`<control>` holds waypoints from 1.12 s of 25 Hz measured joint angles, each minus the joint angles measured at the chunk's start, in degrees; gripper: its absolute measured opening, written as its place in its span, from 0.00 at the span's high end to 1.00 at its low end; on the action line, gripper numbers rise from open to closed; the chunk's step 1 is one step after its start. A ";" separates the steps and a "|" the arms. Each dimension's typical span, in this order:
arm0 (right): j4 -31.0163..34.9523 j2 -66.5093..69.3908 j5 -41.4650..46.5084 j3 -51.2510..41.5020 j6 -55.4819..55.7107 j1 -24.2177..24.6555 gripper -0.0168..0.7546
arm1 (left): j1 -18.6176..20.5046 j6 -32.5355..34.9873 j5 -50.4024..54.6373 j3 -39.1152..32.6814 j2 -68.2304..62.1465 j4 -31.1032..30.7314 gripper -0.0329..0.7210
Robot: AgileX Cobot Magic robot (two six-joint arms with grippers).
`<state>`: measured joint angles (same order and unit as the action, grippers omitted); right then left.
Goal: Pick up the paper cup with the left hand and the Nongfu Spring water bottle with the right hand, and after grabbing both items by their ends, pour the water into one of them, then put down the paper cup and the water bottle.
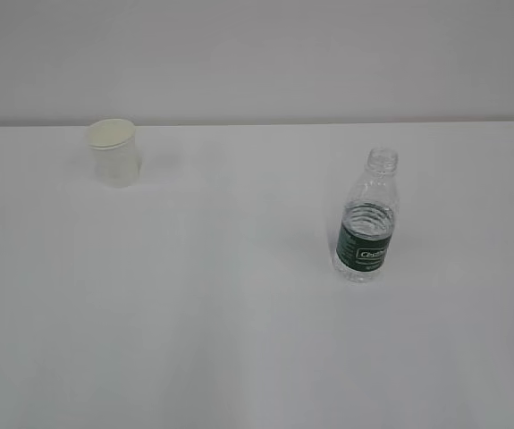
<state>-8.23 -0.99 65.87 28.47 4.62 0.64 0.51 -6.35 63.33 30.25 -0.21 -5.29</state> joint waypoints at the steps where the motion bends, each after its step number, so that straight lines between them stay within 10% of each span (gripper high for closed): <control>1: 0.00 0.00 0.00 0.00 0.00 0.00 0.22 | 0.00 0.00 0.00 0.00 0.00 0.00 0.28; 28: 0.00 0.00 0.00 0.00 0.00 0.00 0.22 | 0.00 0.00 0.00 0.00 0.00 0.00 0.35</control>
<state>-8.23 -0.99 65.87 28.47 4.62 0.64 0.51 -6.35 63.33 30.25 -0.21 -5.29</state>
